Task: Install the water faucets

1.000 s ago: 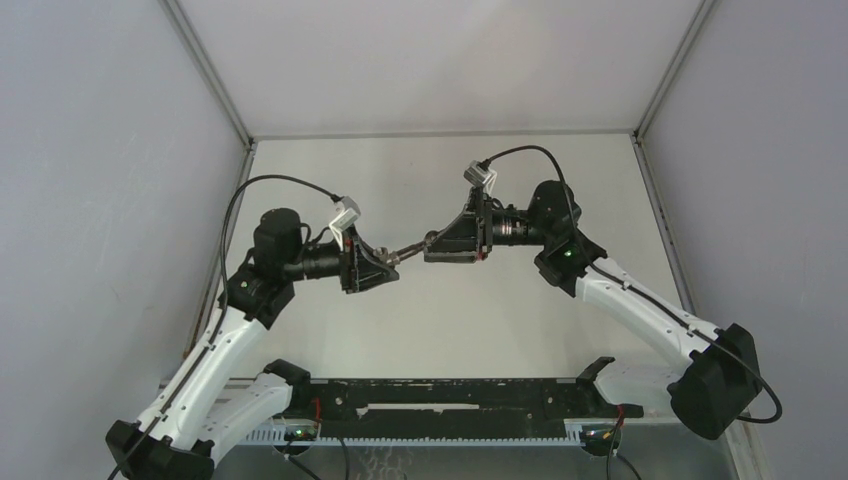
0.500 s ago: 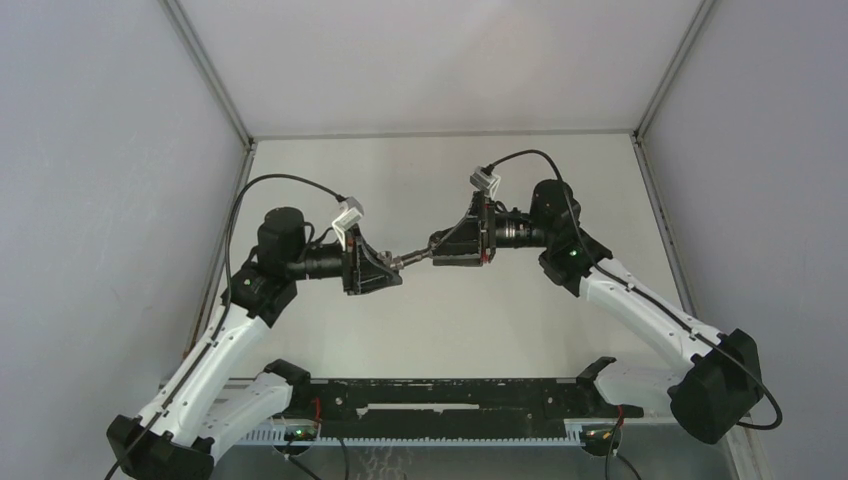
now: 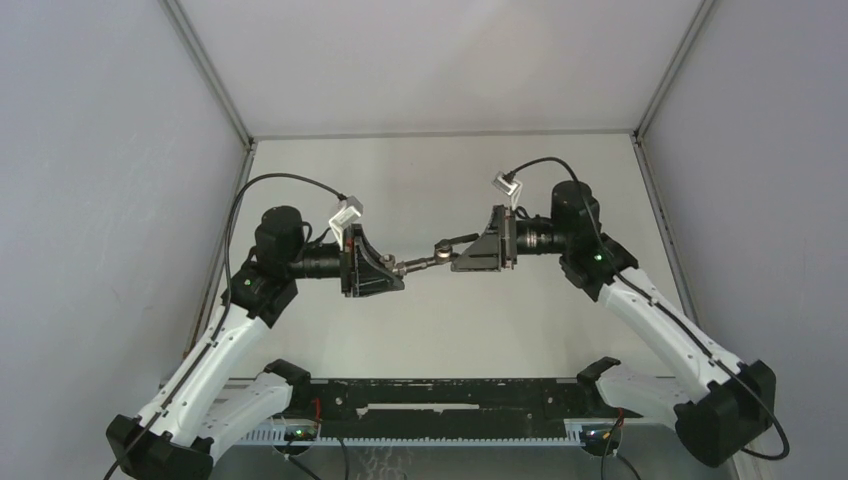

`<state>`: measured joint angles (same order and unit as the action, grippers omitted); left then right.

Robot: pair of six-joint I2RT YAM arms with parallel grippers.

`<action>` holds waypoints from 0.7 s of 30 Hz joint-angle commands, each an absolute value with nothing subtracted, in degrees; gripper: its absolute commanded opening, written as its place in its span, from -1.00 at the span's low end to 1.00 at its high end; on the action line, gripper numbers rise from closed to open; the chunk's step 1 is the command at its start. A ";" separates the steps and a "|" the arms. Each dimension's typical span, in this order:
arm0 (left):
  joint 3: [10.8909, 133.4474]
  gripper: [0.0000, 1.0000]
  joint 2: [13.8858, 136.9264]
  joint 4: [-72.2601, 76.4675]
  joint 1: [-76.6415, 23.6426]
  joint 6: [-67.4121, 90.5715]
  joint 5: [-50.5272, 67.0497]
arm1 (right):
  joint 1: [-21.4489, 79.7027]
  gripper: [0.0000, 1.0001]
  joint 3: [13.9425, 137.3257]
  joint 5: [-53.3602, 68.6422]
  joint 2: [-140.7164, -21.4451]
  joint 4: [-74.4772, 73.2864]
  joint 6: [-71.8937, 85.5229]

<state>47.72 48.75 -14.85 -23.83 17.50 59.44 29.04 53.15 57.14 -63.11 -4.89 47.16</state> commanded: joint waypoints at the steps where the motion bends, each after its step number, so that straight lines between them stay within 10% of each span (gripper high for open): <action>1: 51.79 -1.00 47.96 -10.50 -24.33 19.24 64.88 | 26.63 0.70 53.04 57.84 -55.03 -9.61 28.81; 9: 52.84 -1.00 47.92 -10.77 -24.35 19.30 66.92 | 27.78 0.97 36.21 47.41 -39.72 16.50 12.63; 21: 53.17 -1.00 48.11 -10.46 -24.30 19.75 67.79 | 37.22 0.95 36.08 47.48 -52.97 36.95 15.58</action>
